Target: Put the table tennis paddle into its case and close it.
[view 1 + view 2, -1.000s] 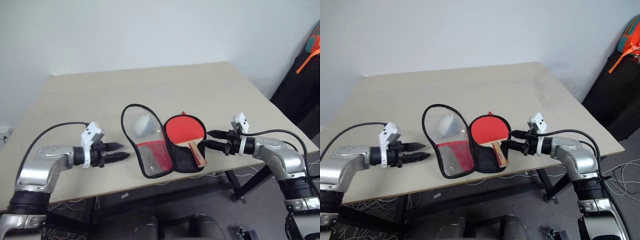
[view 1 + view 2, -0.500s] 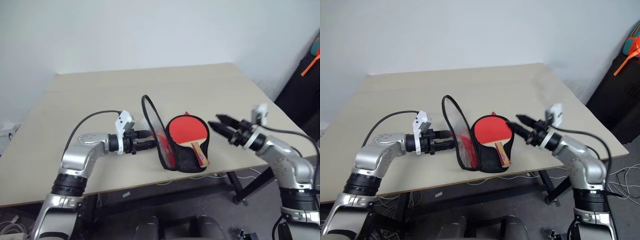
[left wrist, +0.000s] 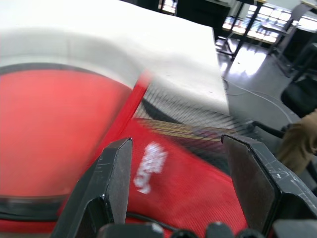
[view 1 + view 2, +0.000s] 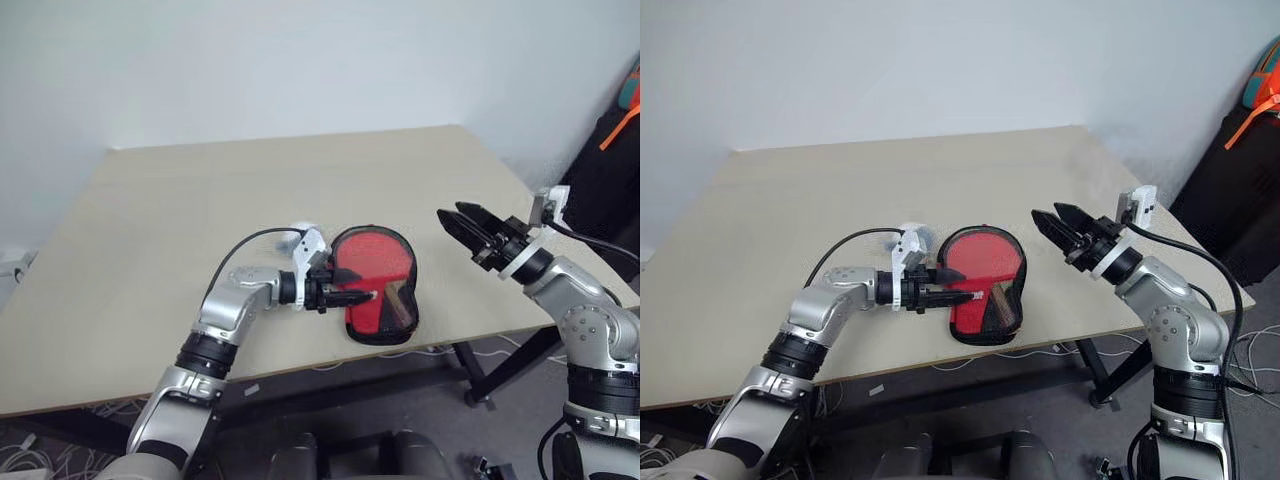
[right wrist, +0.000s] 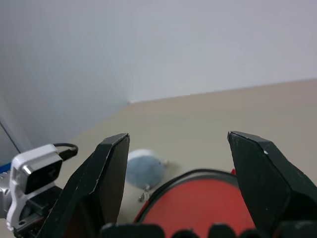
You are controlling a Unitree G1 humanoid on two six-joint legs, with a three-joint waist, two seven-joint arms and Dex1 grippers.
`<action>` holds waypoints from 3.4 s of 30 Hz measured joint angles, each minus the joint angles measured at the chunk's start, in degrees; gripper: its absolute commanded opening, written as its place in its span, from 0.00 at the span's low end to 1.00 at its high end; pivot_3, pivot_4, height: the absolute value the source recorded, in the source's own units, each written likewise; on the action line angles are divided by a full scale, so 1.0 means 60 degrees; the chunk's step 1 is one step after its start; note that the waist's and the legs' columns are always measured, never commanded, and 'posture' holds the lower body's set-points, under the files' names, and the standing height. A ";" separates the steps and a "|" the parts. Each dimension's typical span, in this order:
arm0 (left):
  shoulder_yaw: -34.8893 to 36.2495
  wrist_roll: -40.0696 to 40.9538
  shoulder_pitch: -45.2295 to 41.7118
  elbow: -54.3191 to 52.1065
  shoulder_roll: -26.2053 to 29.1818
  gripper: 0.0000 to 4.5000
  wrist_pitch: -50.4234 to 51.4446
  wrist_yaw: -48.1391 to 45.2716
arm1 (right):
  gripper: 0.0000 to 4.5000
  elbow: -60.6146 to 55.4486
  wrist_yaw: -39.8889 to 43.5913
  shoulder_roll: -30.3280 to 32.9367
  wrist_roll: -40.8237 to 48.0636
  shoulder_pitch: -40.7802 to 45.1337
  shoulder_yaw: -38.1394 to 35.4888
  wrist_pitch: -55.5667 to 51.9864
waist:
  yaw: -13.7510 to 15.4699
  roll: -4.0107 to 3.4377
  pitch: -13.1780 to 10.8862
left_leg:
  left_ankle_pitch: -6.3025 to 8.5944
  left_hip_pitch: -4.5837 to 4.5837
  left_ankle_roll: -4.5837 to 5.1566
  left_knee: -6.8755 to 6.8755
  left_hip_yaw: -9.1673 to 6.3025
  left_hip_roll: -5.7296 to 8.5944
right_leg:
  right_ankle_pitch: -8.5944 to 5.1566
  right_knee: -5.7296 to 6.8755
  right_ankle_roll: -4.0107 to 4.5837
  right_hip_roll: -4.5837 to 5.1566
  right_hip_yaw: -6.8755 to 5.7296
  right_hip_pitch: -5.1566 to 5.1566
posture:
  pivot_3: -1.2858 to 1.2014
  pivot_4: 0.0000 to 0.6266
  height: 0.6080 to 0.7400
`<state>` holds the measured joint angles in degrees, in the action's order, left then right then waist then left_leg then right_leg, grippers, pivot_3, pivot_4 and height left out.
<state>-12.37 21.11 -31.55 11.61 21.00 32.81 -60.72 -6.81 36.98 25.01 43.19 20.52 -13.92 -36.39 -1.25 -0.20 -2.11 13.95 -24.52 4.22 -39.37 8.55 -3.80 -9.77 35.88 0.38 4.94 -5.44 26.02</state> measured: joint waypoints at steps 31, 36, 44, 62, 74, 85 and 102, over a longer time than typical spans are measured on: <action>0.0346 0.0419 0.0749 -0.1389 0.1046 0.67 0.0995 -0.0248 | 0.76 -0.1303 0.2602 0.2426 -0.0882 -0.2698 0.2732 -0.1647 | 0.0038 0.0005 -0.0004 | 0.0062 -0.0001 0.0027 -0.0063 -0.0049 -0.0001 | -0.0017 -0.0008 0.0022 0.0007 -0.0030 -0.0033 | 0.52 0.00 0.88; 0.0344 0.0416 0.0744 -0.1390 0.1042 0.67 0.0996 -0.0260 | 0.76 -0.1239 0.2603 0.2130 -0.1130 -0.2377 0.3044 -0.1530 | 0.0023 0.0005 -0.0004 | 0.0062 0.0000 0.0026 -0.0063 -0.0050 -0.0004 | -0.0017 -0.0006 0.0022 0.0003 -0.0030 -0.0033 | 0.52 0.00 0.88; 0.0344 0.0413 0.0759 -0.1391 0.1056 0.67 0.0998 -0.0256 | 0.76 -0.0926 0.2656 0.2118 -0.1418 -0.2214 0.3053 -0.1243 | 0.0090 0.0006 -0.0005 | 0.0065 -0.0001 0.0028 -0.0073 -0.0050 -0.0002 | -0.0017 -0.0007 0.0020 0.0007 -0.0031 -0.0038 | 0.52 0.00 0.88; 0.0344 0.0410 0.0734 -0.1391 0.1018 0.67 0.0998 -0.0152 | 0.76 -0.1239 0.2555 0.1173 -0.1573 -0.1944 0.3831 -0.1375 | 0.0168 0.0006 -0.0004 | 0.0066 -0.0002 0.0027 -0.0081 -0.0048 -0.0002 | -0.0016 -0.0005 0.0020 0.0008 -0.0030 -0.0040 | 0.52 0.00 0.88; 0.0334 0.0405 0.0504 -0.1059 0.0891 0.67 0.2259 0.0361 | 0.76 -0.0680 0.2212 0.2935 -0.1611 -0.2000 0.0624 -0.1220 | 0.0237 0.0007 -0.0005 | 0.0069 -0.0002 0.0033 -0.0088 -0.0052 0.0000 | -0.0014 -0.0007 0.0015 0.0006 -0.0028 -0.0044 | 0.52 0.00 0.88; 0.0276 0.0390 -0.0529 0.0214 -0.0023 0.67 0.4629 0.1505 | 0.76 -0.0068 0.0235 0.1511 -0.1426 -0.0642 -0.0213 -0.1394 | 0.0230 0.0005 -0.0006 | 0.0068 -0.0003 0.0036 -0.0089 -0.0056 0.0001 | -0.0013 -0.0005 0.0014 0.0001 -0.0028 -0.0046 | 0.52 0.00 0.88; 0.1898 0.1190 -0.1001 0.0918 -0.1210 0.67 0.7277 0.3160 | 0.76 -0.0068 0.0299 0.1365 -0.1225 -0.0853 0.0270 -0.1664 | 0.0222 0.0002 -0.0006 | 0.0068 -0.0001 0.0037 -0.0089 -0.0063 0.0003 | -0.0013 -0.0005 0.0014 0.0002 -0.0032 -0.0054 | 0.52 0.00 0.88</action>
<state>-0.98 28.25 -37.55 17.12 13.74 76.47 -41.76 -7.22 38.78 33.20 35.85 15.40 -12.30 -46.38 0.08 -0.19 -2.15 14.36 -24.53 4.44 -39.91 8.18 -3.78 -9.85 35.85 0.47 4.95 -5.64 25.70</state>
